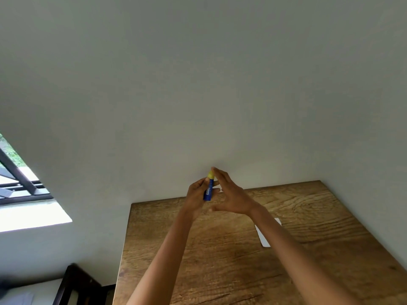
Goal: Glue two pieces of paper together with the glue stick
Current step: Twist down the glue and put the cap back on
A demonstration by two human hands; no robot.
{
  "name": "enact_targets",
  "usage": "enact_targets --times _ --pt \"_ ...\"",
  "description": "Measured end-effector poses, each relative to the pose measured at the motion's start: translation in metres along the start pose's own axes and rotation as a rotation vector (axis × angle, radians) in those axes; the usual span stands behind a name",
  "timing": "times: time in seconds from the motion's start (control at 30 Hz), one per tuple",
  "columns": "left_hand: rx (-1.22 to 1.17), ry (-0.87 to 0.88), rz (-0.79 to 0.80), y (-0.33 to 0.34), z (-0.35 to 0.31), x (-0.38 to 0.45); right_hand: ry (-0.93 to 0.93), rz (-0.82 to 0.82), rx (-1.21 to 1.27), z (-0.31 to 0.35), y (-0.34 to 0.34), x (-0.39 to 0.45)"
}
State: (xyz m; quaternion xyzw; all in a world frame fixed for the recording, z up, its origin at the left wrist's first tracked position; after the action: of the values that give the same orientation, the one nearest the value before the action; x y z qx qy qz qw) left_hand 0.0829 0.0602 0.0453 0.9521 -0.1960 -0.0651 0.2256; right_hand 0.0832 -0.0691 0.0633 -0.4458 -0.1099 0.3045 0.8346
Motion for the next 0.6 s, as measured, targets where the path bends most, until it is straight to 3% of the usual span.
enact_targets --times 0.17,0.6 --pt "-0.15 -0.063 0.01 0.0105 -0.0001 -0.0007 -0.02 -0.081 -0.017 0.002 0.0026 0.0024" --pt "0.035 -0.044 0.041 0.0063 0.0075 0.0 0.008 -0.19 -0.091 0.0026 0.0023 -0.0004"
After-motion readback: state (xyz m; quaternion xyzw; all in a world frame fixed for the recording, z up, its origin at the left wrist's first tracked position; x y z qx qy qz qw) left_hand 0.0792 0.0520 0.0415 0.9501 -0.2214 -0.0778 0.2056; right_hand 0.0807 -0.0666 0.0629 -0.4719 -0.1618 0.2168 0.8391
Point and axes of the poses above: each hand's wrist, its own x-axis towards the middle knuckle, its own y-axis out of the palm, z = x × y, the point moved 3 cm from there along x, towards the middle knuckle, and after that the axes turned 15 degrees about z, right-handed, at the moved point
